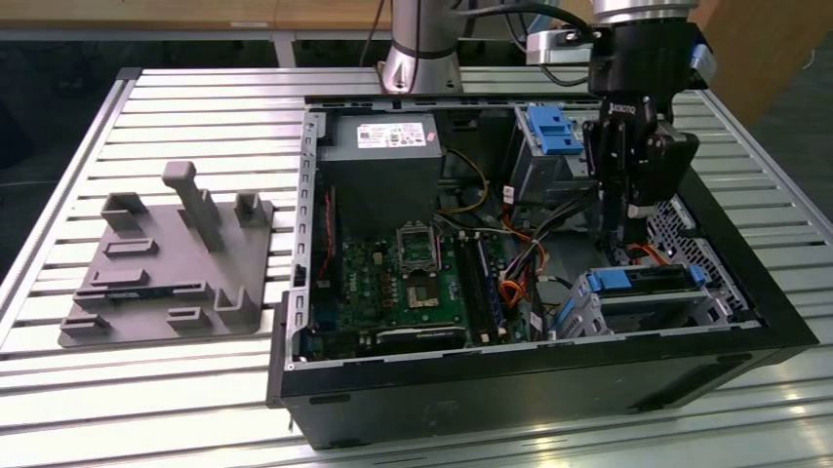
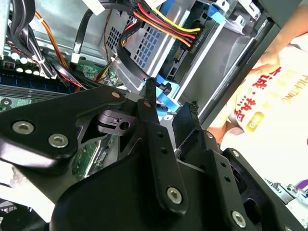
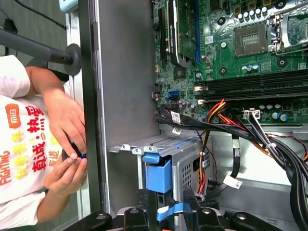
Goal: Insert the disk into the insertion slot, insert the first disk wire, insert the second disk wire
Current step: 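Insert the second disk wire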
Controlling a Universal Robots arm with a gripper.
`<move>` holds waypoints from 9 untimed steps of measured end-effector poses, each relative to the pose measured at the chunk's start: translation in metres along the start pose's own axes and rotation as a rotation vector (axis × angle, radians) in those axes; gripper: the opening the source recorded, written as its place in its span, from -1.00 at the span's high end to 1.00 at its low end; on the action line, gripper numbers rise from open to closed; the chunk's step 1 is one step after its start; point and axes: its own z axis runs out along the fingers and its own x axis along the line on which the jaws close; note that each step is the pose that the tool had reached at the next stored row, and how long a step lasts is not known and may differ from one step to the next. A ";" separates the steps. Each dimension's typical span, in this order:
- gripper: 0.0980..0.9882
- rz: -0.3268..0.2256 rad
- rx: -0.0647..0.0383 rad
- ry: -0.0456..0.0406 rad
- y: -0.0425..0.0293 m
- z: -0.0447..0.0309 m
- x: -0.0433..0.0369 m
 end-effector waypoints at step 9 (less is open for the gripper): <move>0.62 0.007 0.011 -0.0005 0.0012 -0.0003 -0.0028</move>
